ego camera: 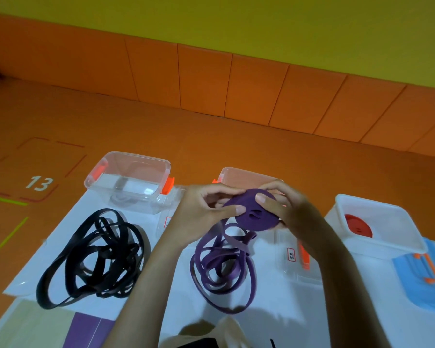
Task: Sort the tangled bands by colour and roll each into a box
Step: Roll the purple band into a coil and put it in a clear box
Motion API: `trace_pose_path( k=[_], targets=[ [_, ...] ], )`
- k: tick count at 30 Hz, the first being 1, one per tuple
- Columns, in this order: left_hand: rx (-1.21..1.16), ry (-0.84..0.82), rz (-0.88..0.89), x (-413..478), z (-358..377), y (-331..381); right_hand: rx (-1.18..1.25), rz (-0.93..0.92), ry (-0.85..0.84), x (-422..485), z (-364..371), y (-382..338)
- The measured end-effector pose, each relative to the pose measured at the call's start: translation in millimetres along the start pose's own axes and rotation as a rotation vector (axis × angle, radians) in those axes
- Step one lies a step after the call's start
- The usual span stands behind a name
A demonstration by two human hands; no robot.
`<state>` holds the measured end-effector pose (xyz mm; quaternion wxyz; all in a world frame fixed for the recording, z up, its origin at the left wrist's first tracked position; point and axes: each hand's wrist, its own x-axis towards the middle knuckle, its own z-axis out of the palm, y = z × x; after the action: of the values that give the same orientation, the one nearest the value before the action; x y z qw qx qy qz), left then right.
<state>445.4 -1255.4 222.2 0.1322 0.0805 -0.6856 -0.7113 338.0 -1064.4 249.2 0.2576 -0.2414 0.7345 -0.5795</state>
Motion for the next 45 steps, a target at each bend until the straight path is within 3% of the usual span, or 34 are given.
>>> trace_pose_path(
  k=[6, 15, 22, 27, 33, 39, 42, 45],
  targets=[
    [0.068, 0.137, 0.070, 0.6, 5.9, 2.5, 0.048, -0.105, 0.095, -1.1, -0.8, -6.5],
    [0.067, 0.081, 0.193, -2.9, -2.1, 20.2, 0.356, -0.182, 0.190, -6.8, 13.5, -2.4],
    [-0.181, 0.177, 0.321, -8.1, 2.8, 37.0, 0.626, -0.296, 0.085, -8.8, 24.9, -9.2],
    [-0.122, 0.221, 0.421, -12.0, 5.3, 44.5, 0.736, -0.388, 0.048, -3.9, 30.6, -20.8],
    [-0.093, 0.276, 0.339, -12.7, 0.5, 34.8, 0.701, -0.304, 0.047, 0.3, 40.0, -2.8],
    [-0.014, 0.279, 0.246, -15.6, -7.4, 22.4, 0.208, -0.212, 0.040, -2.2, 14.7, 7.4],
    [0.091, 0.255, 0.202, -14.4, -2.0, 14.9, 0.114, -0.150, -0.023, -3.4, 10.5, 4.1],
    [0.047, 0.232, 0.189, -14.7, 2.9, 11.3, 0.096, -0.180, 0.057, -3.9, 8.7, 2.6]
  ],
)
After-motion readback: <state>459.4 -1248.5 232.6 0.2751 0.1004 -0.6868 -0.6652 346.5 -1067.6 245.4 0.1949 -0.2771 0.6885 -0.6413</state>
